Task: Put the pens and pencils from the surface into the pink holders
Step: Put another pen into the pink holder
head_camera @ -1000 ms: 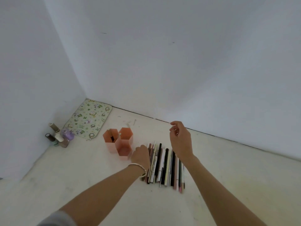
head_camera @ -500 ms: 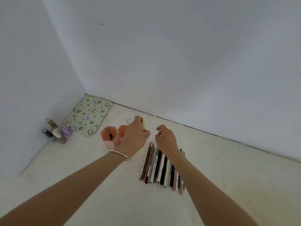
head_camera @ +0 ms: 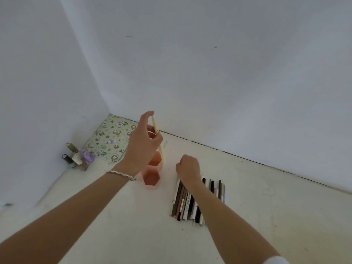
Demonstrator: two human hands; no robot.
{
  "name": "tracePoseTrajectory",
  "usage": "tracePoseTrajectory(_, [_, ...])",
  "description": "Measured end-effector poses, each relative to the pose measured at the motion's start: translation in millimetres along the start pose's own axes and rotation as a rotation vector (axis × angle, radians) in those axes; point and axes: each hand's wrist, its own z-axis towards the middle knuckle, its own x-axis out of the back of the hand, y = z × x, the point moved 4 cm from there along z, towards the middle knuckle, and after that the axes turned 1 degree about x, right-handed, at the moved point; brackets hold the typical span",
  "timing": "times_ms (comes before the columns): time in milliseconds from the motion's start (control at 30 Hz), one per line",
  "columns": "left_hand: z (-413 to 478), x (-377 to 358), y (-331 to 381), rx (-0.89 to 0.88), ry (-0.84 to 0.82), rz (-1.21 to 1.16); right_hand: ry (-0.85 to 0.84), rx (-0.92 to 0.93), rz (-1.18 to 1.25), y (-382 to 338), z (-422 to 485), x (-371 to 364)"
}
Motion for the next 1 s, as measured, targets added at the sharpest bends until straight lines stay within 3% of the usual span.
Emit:
tracePoseTrajectory(100, [11.9,36.2,-8.1,0.008,0.161,-0.05,0.16,-0.126,0.37,5.1,9.4,46.5])
tracePoseTrajectory(233, [5.7,66.1,-31.4,-0.015,0.308,0.008,0.316,-0.14,0.728,-4.6,14.6,99.7])
tracePoseTrajectory(333, [-8.0,64.7,-53.8,-0.028,0.274,0.076,0.413,-0.093,0.825,-25.0,5.8,115.3])
tracePoseTrajectory(467, [-25.9,48.4,-78.5,-0.049,0.097,0.268,0.497,-0.013,0.935,-51.5,-10.4,118.0])
tracePoseTrajectory(567, [-33.0,55.5,-83.3,-0.125,0.15,0.392,0.581,0.062,1.015,-66.5,-24.8,116.4])
tracePoseTrajectory(767, [-33.1,92.7,-67.2,-0.122,0.286,0.249,0.565,0.269,0.906,-100.6,-47.7,90.6])
tracePoseTrajectory(1000, [-65.4,52.7,-42.6,-0.09,0.089,0.058,0.246,0.377,0.504,-105.8,-61.0,44.7])
